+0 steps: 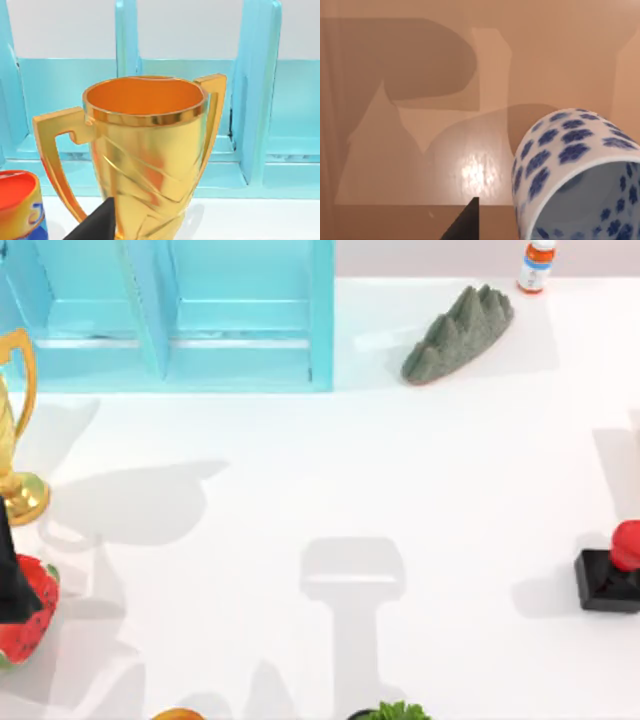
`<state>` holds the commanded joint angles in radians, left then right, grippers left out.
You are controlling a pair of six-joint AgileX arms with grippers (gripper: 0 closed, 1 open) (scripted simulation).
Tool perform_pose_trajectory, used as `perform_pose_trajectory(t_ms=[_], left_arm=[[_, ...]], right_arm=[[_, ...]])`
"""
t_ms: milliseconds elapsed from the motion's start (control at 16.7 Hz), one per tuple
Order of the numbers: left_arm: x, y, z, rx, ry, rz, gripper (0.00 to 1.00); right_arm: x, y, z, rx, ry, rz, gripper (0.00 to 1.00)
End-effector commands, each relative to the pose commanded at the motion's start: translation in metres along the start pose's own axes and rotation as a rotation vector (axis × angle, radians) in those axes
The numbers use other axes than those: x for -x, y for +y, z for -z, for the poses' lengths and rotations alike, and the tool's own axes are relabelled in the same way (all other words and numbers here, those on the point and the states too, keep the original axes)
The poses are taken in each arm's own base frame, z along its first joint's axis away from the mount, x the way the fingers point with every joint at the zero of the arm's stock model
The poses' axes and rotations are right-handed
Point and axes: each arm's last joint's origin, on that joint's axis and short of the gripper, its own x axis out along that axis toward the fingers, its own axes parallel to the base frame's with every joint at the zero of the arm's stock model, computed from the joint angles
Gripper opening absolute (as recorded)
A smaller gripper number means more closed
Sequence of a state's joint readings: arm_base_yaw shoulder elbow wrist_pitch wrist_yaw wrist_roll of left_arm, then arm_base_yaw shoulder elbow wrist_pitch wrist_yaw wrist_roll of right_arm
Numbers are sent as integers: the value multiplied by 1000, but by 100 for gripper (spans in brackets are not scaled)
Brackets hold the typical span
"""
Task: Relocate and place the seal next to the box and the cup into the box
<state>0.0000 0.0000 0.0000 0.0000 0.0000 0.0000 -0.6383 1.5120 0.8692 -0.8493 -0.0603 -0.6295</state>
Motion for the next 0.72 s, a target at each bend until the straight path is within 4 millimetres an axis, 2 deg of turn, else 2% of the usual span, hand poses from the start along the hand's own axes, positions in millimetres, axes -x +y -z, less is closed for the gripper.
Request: perform_pose_trajectory(t_ms=[600,720], left_arm=[[0,0,0,0,0,0,100],[0,0,0,0,0,0,100]], right_arm=[[1,0,0,0,-1,1,100],[8,6,-8,15,0,8,100]])
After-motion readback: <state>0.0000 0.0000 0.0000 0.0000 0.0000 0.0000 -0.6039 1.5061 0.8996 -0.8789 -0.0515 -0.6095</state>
